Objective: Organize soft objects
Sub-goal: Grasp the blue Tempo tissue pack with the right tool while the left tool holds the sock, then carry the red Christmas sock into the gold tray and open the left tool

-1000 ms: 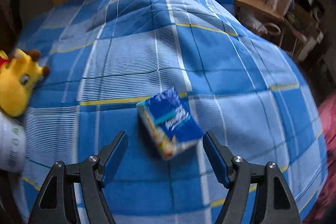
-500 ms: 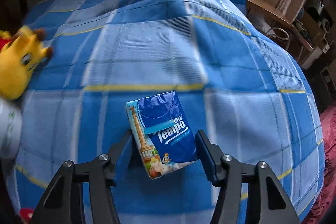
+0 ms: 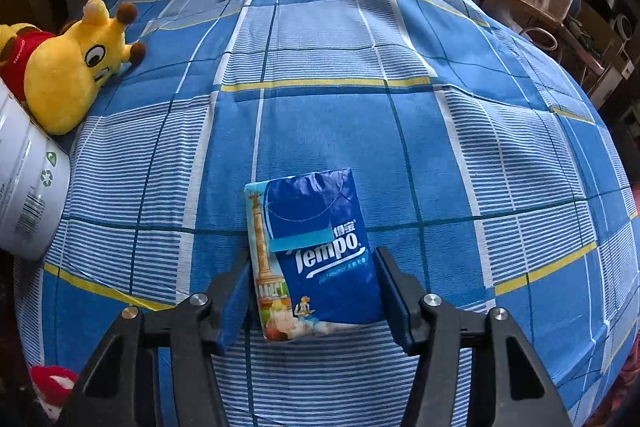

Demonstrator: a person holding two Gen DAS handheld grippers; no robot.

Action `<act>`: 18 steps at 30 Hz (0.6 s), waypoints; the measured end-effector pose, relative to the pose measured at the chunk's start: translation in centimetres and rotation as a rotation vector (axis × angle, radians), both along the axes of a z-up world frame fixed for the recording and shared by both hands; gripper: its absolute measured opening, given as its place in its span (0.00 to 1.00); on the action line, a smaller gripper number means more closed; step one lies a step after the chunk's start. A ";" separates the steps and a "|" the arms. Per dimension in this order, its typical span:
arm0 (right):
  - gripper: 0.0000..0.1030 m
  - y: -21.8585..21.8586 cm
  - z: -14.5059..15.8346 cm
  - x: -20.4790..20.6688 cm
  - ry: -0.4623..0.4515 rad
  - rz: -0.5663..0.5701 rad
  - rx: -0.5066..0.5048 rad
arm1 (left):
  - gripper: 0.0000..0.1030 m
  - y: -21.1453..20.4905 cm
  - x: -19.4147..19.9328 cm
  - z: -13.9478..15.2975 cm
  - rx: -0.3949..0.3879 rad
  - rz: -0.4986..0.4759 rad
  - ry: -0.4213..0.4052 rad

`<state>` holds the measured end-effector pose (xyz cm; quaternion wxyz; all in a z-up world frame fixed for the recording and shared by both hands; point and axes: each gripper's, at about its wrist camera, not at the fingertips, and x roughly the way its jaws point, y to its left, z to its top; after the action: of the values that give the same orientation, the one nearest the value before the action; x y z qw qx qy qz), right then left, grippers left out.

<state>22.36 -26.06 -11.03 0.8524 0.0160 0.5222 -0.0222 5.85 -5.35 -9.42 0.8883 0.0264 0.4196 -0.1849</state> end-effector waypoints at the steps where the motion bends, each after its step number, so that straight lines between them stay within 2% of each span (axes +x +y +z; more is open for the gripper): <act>1: 0.57 0.0 0.0 0.0 -0.002 -0.001 -0.001 | 0.19 0.2 -0.1 0.1 0.002 0.007 0.006; 9: 0.56 0.1 0.1 -0.4 -0.021 0.016 0.001 | 0.19 1.8 -1.7 2.9 0.005 0.052 -0.038; 18: 0.56 0.3 0.2 -0.4 -0.033 0.031 -0.018 | 0.19 4.8 -3.1 7.0 -0.002 0.156 -0.104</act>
<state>21.98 -25.76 -10.84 0.8612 0.0006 0.5080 -0.0131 2.77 -0.55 -2.43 0.9205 0.0024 0.3737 -0.1140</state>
